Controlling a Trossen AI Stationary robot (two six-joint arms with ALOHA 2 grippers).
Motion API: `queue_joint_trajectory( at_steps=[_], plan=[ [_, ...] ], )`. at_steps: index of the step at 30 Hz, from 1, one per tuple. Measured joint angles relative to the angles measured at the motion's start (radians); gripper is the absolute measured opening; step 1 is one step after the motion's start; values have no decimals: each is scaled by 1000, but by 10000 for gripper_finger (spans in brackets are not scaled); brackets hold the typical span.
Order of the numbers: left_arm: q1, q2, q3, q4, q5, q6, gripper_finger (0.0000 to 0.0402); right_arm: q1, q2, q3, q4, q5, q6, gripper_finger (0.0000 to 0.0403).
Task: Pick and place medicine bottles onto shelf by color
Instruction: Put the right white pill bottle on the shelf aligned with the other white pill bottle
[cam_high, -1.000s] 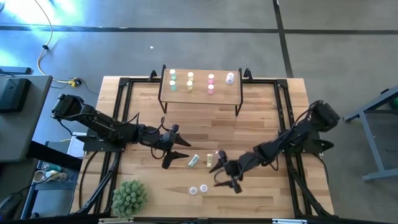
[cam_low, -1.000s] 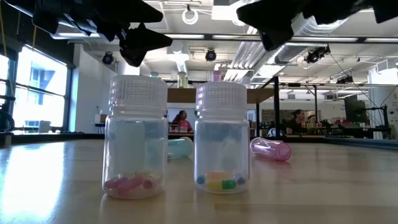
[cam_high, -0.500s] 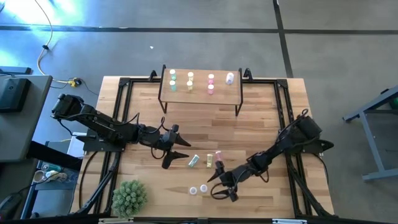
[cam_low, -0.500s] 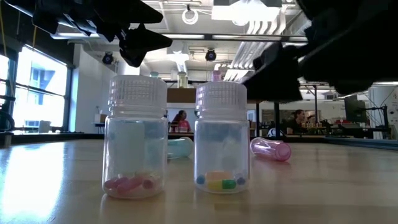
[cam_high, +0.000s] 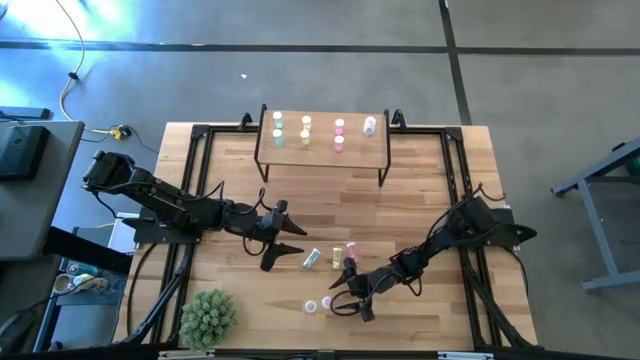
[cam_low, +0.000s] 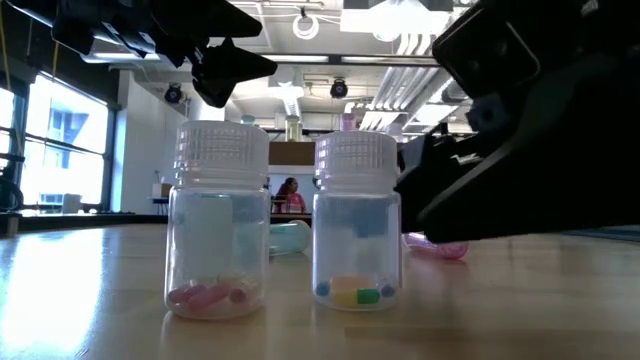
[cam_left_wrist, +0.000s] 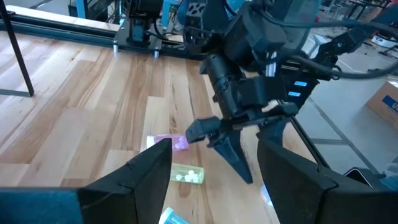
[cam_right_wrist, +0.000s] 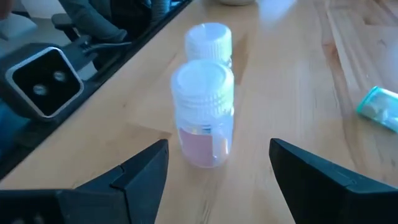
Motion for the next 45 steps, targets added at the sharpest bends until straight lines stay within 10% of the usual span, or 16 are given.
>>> queue_joint_trajectory(
  at_steps=[30,45],
  plan=[
    [0,0,0,-15,0,0,225,-14,58,98,-58,-33,27,138],
    [0,0,0,-15,0,0,225,-14,28,97,-116,-27,26,138]
  ],
)
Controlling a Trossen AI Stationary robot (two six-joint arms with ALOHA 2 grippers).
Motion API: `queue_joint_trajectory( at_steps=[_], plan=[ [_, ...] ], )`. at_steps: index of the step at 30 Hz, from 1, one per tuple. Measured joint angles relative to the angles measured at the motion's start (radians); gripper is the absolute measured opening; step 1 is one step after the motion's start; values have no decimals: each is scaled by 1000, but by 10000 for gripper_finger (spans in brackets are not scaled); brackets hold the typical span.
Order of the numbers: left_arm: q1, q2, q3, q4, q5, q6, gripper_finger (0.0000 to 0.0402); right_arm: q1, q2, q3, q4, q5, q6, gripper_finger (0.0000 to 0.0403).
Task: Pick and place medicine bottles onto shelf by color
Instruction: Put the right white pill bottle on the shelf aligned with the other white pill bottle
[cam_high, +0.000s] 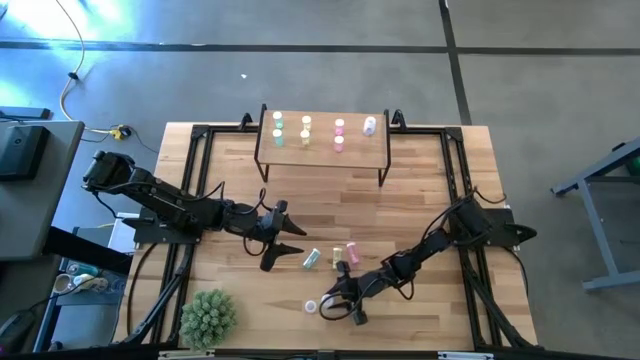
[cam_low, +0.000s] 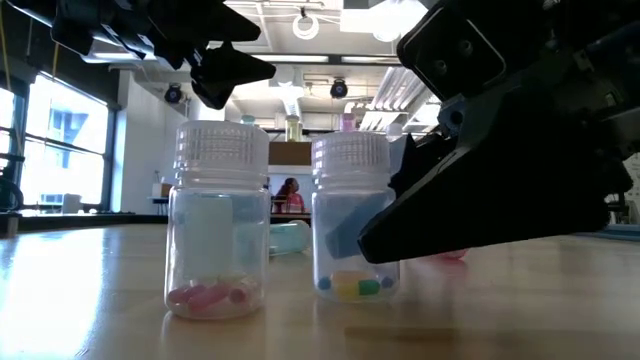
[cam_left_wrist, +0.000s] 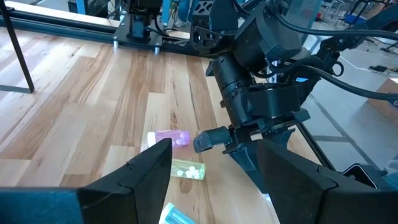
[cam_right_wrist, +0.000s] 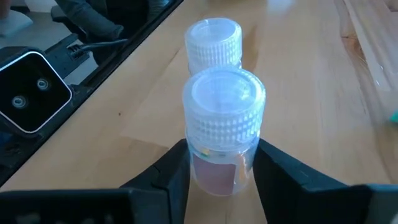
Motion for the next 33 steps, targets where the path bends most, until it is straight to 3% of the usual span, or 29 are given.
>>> queue_joint_trajectory(
  at_steps=[8,17,23,33],
  plan=[
    [0,0,0,-7,0,0,225,0,-116,-1,-149,50,-7,138],
    [0,0,0,-29,0,1,225,0,-277,-1,-277,207,-110,138],
    [0,0,0,-30,0,1,225,-5,-428,-1,-411,410,-186,138],
    [0,0,0,-29,-40,1,225,-39,-663,-1,-491,771,-285,138]
  ],
)
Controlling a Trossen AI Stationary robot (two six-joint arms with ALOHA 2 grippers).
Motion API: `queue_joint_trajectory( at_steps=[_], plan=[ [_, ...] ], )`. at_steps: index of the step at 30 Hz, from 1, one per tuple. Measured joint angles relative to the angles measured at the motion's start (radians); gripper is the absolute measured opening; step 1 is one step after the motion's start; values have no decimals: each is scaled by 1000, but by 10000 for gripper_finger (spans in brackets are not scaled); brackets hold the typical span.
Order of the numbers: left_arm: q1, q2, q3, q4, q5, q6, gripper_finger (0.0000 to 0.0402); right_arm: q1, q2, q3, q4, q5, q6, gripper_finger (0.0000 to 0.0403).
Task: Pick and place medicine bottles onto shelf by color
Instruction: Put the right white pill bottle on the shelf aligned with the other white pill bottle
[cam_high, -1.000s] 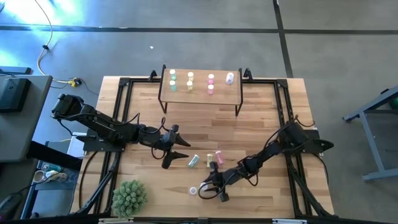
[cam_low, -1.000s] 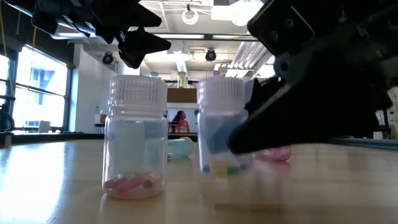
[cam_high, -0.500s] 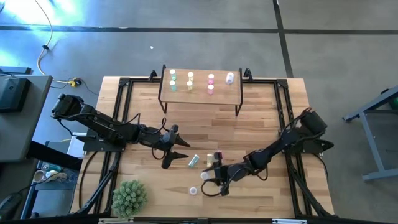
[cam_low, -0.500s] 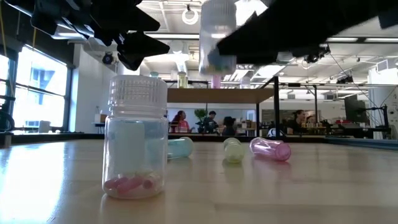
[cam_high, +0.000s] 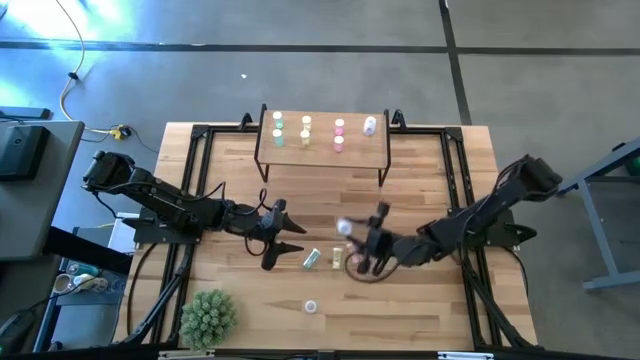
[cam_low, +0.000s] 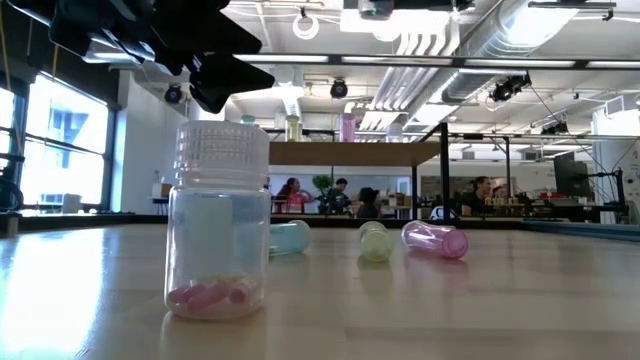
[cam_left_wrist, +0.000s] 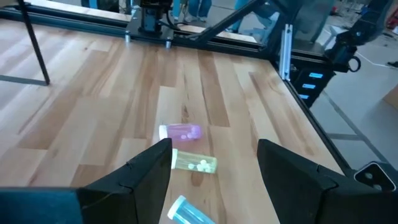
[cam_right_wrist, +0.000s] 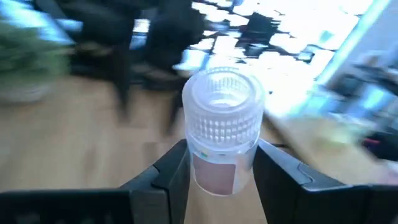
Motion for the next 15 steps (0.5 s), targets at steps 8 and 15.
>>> queue_joint_trajectory(
  at_steps=[8,15],
  plan=[
    [0,0,0,0,-1,8,225,-99,-142,0,1,239,3,138],
    [0,0,0,0,-1,8,225,-267,-233,0,-139,262,227,138]
  ],
)
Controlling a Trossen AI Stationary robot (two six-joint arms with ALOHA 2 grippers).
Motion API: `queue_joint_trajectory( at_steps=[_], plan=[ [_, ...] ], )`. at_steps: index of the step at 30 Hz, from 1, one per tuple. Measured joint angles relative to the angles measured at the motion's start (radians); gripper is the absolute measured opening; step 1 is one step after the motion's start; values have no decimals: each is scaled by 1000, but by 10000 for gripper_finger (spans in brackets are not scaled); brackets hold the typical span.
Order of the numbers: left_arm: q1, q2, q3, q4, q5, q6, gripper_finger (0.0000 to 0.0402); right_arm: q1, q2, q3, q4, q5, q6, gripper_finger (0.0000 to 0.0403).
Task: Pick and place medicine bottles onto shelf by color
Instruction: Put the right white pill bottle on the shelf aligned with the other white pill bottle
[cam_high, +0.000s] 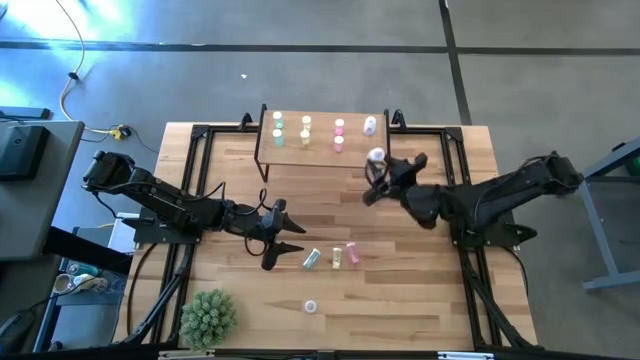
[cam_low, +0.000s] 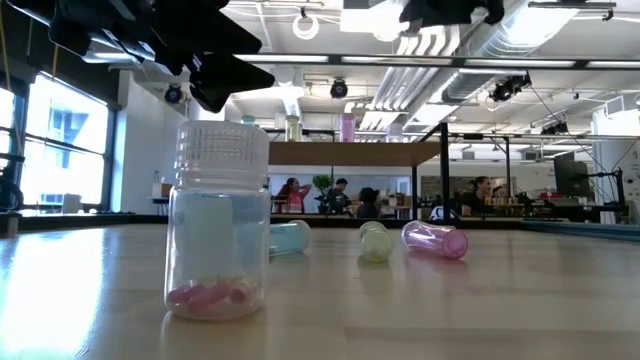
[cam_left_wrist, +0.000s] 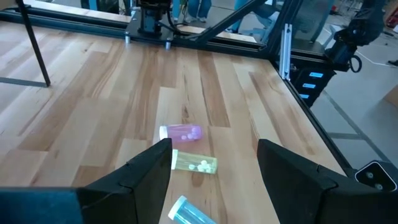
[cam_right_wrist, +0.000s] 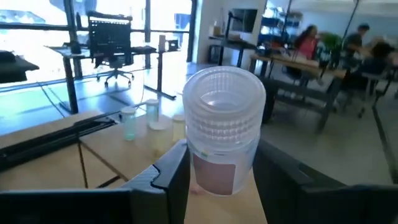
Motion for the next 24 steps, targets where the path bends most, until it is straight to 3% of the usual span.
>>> queue_joint_trajectory(
  at_steps=[5,8,13,24],
  plan=[
    [0,0,0,0,0,0,225,-146,-30,0,-231,-216,268,138],
    [0,0,0,0,0,0,225,-209,-17,0,-299,-275,331,138],
    [0,0,0,0,0,0,225,-281,32,0,-320,-381,348,138],
    [0,0,0,-2,1,0,225,-413,103,0,-351,-485,401,138]
  ],
)
